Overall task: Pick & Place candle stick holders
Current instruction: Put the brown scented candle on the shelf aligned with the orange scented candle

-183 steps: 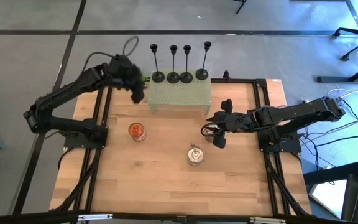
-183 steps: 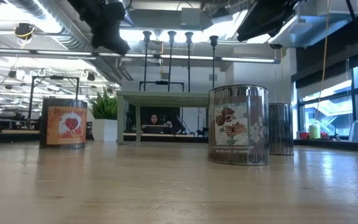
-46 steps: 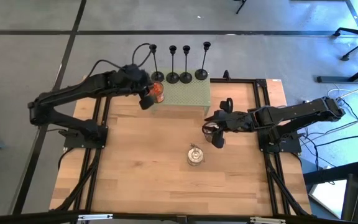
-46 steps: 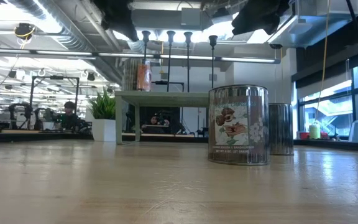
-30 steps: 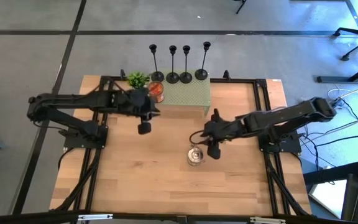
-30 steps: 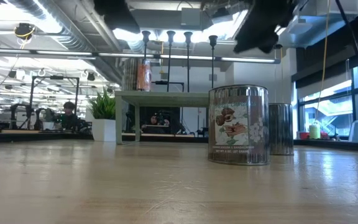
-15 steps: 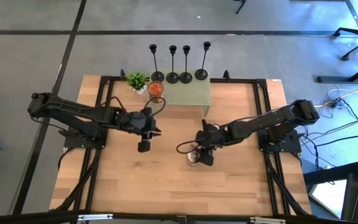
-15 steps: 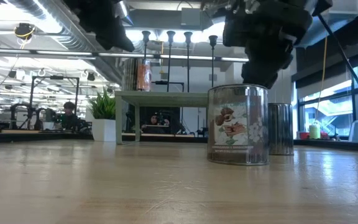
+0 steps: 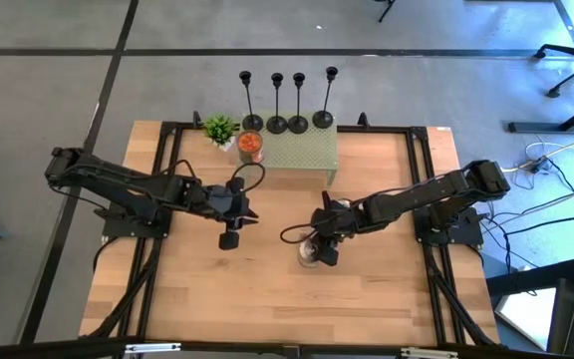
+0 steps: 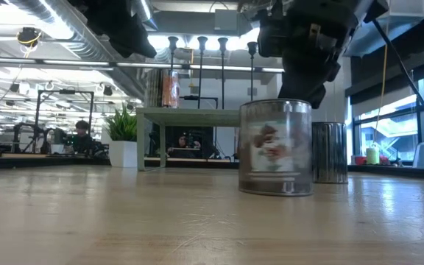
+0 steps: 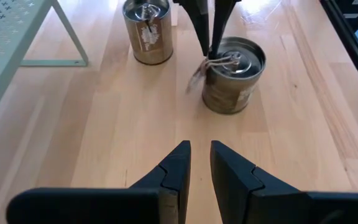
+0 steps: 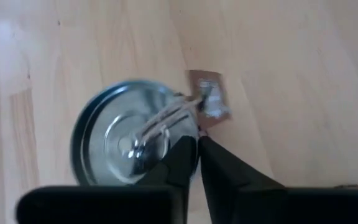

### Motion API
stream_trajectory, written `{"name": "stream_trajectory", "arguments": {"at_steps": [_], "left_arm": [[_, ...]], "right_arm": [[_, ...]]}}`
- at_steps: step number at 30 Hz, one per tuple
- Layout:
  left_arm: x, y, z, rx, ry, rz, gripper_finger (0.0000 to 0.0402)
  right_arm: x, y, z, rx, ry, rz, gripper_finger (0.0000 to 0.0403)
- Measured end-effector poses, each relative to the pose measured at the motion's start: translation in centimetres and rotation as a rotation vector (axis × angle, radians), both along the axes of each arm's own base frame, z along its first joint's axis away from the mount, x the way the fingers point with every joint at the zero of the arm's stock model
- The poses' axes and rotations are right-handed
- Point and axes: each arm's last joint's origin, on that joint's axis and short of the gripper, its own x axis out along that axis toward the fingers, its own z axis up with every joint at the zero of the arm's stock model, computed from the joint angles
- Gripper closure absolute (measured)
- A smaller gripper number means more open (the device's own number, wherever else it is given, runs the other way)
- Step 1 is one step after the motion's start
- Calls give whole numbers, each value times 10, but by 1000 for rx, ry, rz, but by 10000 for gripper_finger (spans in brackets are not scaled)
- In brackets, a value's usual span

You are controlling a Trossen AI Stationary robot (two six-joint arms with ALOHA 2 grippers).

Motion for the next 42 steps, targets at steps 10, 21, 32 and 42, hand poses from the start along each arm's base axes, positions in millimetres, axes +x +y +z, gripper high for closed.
{"name": "stream_trajectory", "arguments": {"at_steps": [10, 21, 32, 42], "left_arm": [[0, 0, 0, 0, 0, 0, 343], [0, 0, 0, 0, 0, 0, 343], [0, 0, 0, 50, -8, 51, 343], [-3, -14, 1, 60, -23, 81, 343]], "right_arm": [[4, 1, 6, 2, -22, 24, 380], [14, 4, 32, -26, -59, 75, 381], [30, -22, 76, -61, -128, 49, 381], [39, -69, 116, -147, -192, 8, 381]]}}
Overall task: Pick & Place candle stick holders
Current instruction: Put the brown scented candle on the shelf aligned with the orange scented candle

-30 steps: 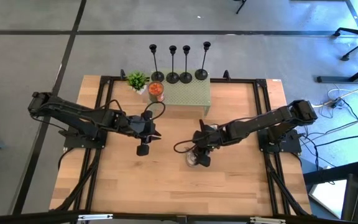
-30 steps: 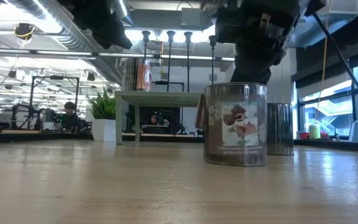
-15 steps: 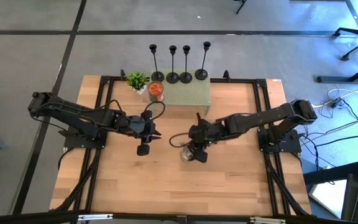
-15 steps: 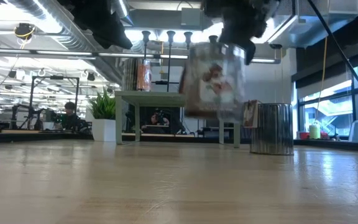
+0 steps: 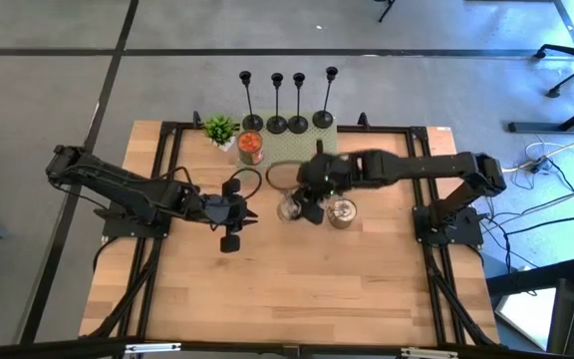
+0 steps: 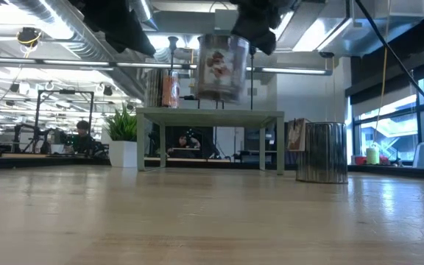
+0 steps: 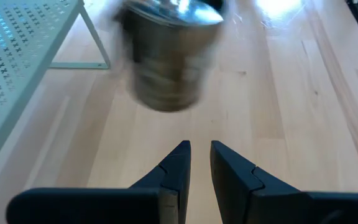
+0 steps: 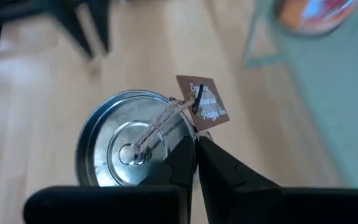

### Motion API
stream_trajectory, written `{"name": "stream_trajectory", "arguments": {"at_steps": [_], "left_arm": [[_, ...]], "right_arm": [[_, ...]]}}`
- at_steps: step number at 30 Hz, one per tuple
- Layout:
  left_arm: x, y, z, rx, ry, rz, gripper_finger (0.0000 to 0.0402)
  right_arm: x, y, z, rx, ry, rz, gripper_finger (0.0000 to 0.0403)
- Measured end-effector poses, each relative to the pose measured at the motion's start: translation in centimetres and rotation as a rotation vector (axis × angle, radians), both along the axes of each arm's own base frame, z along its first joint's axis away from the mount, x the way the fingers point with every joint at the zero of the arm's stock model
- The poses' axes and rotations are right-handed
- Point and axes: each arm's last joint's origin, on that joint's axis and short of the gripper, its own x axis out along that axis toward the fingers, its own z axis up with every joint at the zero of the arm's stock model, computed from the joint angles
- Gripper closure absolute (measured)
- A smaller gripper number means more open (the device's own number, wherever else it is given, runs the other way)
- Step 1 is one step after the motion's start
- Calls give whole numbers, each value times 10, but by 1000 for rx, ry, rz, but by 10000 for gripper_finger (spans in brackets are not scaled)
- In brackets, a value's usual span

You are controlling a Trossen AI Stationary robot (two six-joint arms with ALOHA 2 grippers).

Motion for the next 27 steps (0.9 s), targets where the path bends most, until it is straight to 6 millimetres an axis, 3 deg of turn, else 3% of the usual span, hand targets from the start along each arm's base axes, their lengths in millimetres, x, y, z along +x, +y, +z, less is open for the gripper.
{"name": "stream_trajectory", "arguments": {"at_steps": [9, 15, 19, 27], "left_arm": [[-3, -10, 0, 24, -7, -12, 343], [-4, -13, 0, 39, -12, -6, 343], [-4, -14, 0, 40, -12, -9, 343], [-4, -14, 0, 30, -13, -2, 343]], "right_arm": [[2, -48, 30, -155, -86, -82, 381], [3, -77, 39, -198, -174, -144, 381], [3, -93, 38, -211, -183, -192, 381], [15, -118, 15, -236, -131, -285, 381]]}}
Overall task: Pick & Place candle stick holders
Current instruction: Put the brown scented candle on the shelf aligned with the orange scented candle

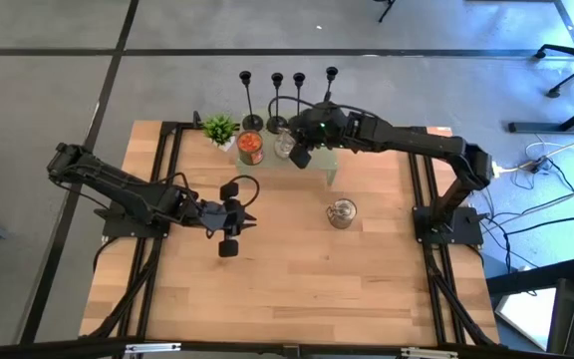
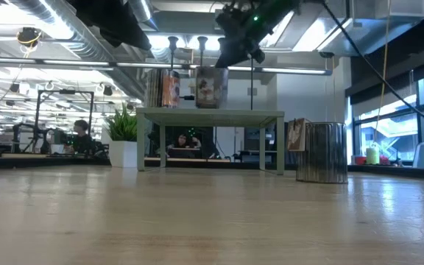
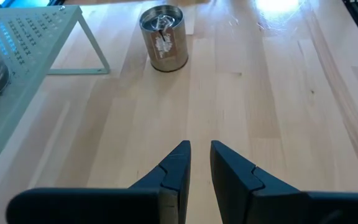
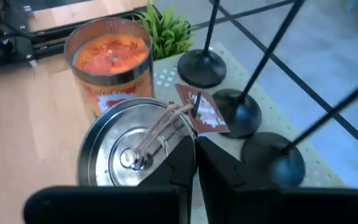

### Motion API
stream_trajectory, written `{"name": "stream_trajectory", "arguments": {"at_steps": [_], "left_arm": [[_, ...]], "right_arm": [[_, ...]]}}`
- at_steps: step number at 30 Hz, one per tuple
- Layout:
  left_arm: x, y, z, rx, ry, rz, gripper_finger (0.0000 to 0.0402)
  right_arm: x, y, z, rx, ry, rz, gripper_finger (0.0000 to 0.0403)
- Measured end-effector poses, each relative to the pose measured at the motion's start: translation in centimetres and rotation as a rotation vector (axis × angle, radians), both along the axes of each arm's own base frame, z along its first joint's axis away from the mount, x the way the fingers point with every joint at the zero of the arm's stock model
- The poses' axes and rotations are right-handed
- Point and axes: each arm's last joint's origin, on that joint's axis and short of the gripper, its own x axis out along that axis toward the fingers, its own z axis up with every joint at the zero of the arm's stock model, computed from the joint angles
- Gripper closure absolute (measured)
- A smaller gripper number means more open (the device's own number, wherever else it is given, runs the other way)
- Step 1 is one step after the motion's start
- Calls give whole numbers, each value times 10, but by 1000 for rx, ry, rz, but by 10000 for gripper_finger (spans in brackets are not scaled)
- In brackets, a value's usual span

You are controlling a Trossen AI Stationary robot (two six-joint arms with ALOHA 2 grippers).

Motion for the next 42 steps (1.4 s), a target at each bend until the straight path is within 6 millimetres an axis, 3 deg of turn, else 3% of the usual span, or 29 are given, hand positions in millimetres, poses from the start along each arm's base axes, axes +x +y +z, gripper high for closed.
{"name": "stream_trajectory", "arguments": {"at_steps": [6, 42], "left_arm": [[-1, 0, -1, -19, 6, 16, 343], [-1, 0, -1, -27, 6, 21, 343]], "right_arm": [[6, -6, -9, 15, 7, -1, 381], [5, -10, -8, -66, 28, 54, 379]]}}
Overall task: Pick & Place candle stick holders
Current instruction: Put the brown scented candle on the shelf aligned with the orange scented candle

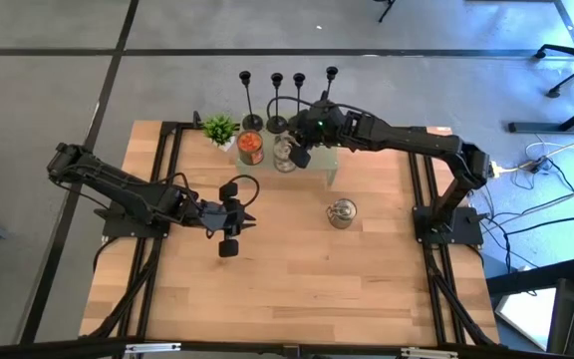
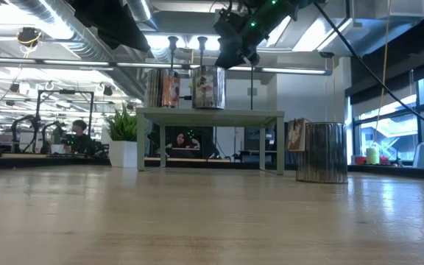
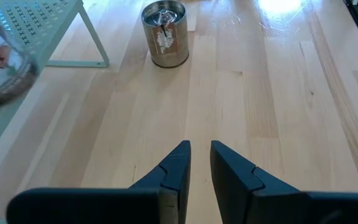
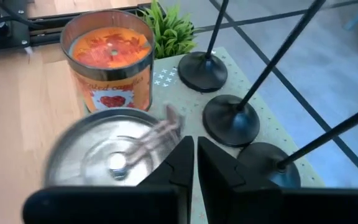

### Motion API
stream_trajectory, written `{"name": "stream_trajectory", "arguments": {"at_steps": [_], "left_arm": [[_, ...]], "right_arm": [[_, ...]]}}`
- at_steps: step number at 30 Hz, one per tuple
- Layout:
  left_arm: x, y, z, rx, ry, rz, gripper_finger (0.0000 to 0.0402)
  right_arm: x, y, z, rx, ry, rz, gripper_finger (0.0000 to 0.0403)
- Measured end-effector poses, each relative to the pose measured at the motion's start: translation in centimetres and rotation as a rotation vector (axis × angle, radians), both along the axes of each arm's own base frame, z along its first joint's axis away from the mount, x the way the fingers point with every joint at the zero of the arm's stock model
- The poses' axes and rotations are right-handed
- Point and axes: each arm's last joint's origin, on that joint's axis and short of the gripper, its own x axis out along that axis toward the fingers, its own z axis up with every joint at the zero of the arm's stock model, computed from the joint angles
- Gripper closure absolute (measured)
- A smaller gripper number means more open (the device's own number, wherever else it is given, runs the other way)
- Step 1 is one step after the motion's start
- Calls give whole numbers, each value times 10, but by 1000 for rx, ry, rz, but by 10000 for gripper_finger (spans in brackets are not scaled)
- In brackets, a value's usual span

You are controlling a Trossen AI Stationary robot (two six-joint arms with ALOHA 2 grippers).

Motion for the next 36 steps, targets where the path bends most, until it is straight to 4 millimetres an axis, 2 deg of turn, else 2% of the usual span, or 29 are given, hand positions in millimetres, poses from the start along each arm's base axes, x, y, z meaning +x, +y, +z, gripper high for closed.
{"name": "stream_trajectory", "arguments": {"at_steps": [12, 17, 21, 25, 31, 36], "left_arm": [[0, 0, 0, 1, 0, 0, 343], [0, 1, 0, 12, -4, 14, 343], [0, 1, 0, 27, -9, 33, 343], [0, 1, 0, 29, -9, 36, 343], [0, 1, 0, 29, -9, 36, 343], [0, 1, 0, 29, -9, 36, 343]], "right_arm": [[-1, -2, 0, -1, 0, -5, 379], [-4, 2, 6, -4, -11, 3, 379], [-9, 17, 20, -14, -45, 34, 379], [-13, 41, 27, 32, -37, 136, 379], [-6, 76, 12, 165, 53, 355, 379], [7, 89, -3, 142, 87, 359, 379]]}}
